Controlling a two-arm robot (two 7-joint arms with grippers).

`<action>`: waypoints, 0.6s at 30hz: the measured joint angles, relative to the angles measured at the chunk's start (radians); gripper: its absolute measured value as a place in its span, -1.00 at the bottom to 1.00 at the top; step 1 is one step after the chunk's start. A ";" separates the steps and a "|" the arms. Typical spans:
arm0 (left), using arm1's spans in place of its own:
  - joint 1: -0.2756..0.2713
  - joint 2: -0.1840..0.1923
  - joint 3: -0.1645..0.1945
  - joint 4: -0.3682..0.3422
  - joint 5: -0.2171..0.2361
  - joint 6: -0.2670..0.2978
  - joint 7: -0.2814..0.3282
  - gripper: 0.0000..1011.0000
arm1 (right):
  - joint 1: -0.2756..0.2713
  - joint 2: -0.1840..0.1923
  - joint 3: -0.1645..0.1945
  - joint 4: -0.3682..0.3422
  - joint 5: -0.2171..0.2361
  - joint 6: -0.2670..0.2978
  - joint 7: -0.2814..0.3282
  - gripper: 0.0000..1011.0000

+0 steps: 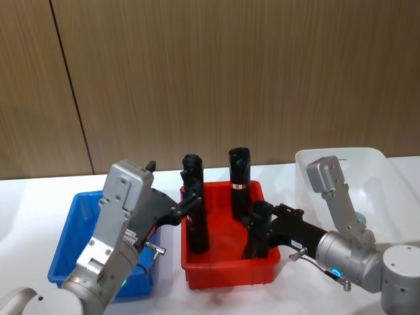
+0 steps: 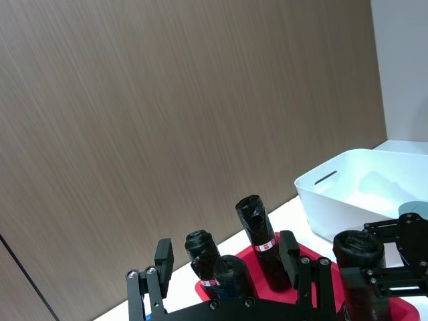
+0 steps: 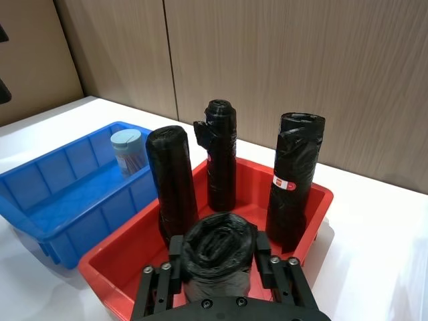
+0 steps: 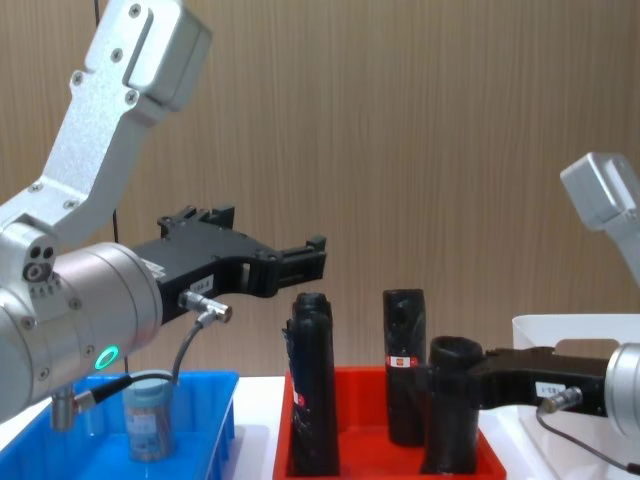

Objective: Pick the cotton swabs from the blue box and place them into the white box.

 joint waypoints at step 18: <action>0.000 0.000 0.000 0.000 0.000 0.000 0.000 0.99 | -0.009 0.010 0.008 -0.051 0.049 -0.010 0.011 -0.15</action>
